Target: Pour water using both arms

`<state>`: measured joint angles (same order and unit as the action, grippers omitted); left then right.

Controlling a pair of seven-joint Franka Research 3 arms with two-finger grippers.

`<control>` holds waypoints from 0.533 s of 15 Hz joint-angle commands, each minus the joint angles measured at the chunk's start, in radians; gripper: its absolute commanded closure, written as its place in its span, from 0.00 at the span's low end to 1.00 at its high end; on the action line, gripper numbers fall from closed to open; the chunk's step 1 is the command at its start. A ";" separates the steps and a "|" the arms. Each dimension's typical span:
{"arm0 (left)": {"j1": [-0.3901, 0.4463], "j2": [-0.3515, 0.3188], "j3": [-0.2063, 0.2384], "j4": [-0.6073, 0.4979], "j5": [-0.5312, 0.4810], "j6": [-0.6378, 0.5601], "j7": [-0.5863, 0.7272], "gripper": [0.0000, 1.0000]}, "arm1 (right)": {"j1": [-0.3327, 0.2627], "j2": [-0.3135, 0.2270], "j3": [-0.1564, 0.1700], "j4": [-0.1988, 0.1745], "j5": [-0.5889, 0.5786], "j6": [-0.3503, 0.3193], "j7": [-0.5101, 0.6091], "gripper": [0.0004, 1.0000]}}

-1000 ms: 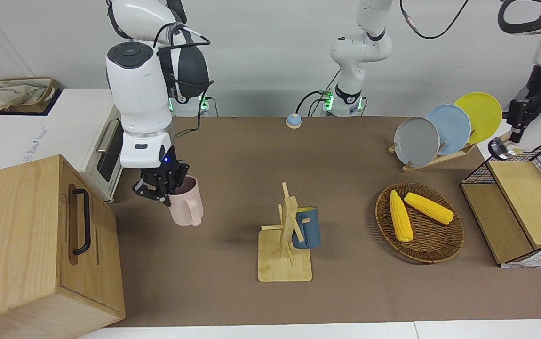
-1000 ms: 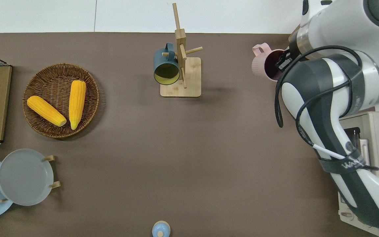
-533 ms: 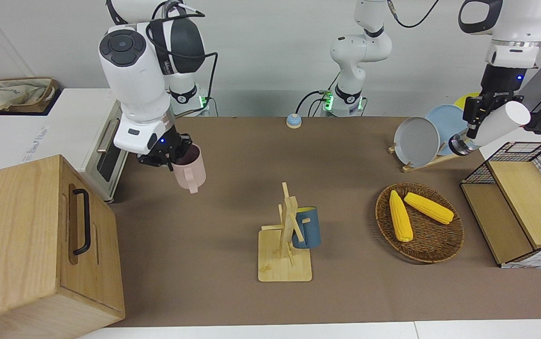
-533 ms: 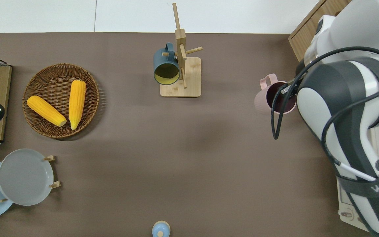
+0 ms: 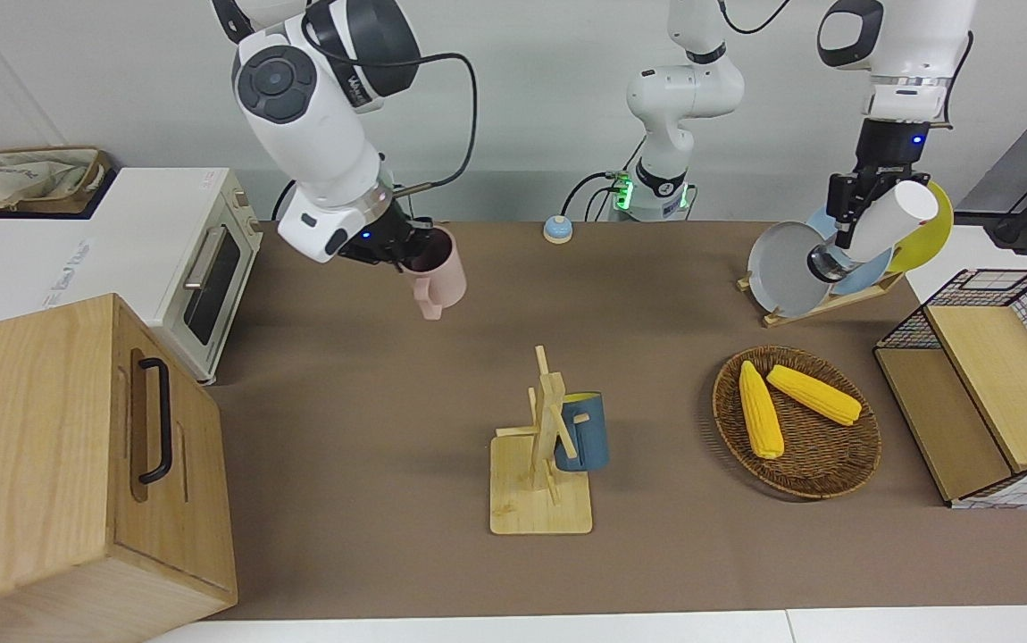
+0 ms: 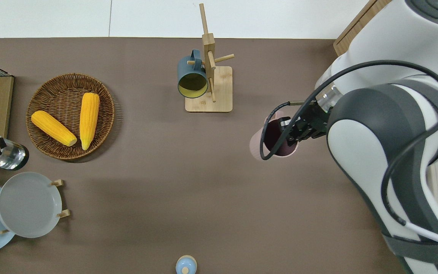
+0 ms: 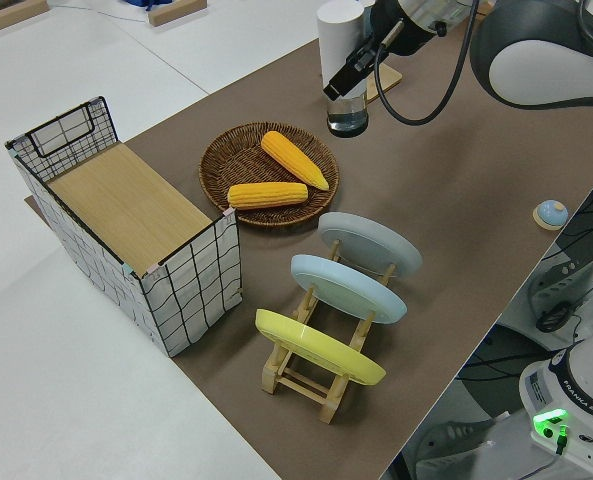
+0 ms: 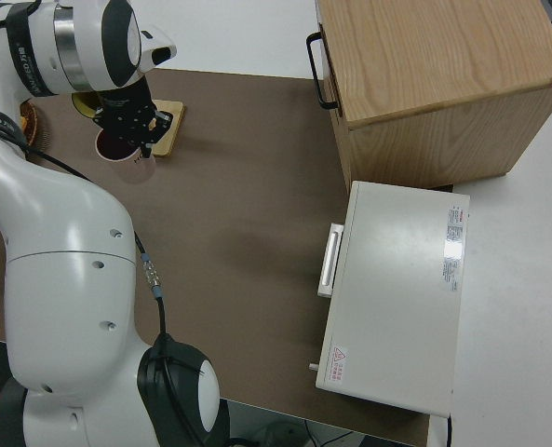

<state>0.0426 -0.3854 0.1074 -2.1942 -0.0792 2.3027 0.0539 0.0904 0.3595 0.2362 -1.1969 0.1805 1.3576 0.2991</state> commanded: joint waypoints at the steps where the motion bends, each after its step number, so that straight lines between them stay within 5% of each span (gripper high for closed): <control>1: -0.009 -0.107 -0.029 -0.111 0.029 0.038 -0.029 1.00 | 0.031 -0.031 0.040 -0.046 0.063 0.058 0.173 1.00; 5: -0.010 -0.183 -0.058 -0.200 0.029 0.040 -0.026 1.00 | 0.048 -0.031 0.153 -0.128 0.060 0.237 0.426 1.00; 8: -0.015 -0.248 -0.061 -0.275 0.029 0.038 -0.019 1.00 | 0.080 -0.027 0.166 -0.162 0.063 0.320 0.501 1.00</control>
<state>0.0425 -0.5212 0.0455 -2.3701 -0.0788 2.3066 0.0496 0.1614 0.3577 0.3875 -1.2890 0.2174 1.5962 0.7212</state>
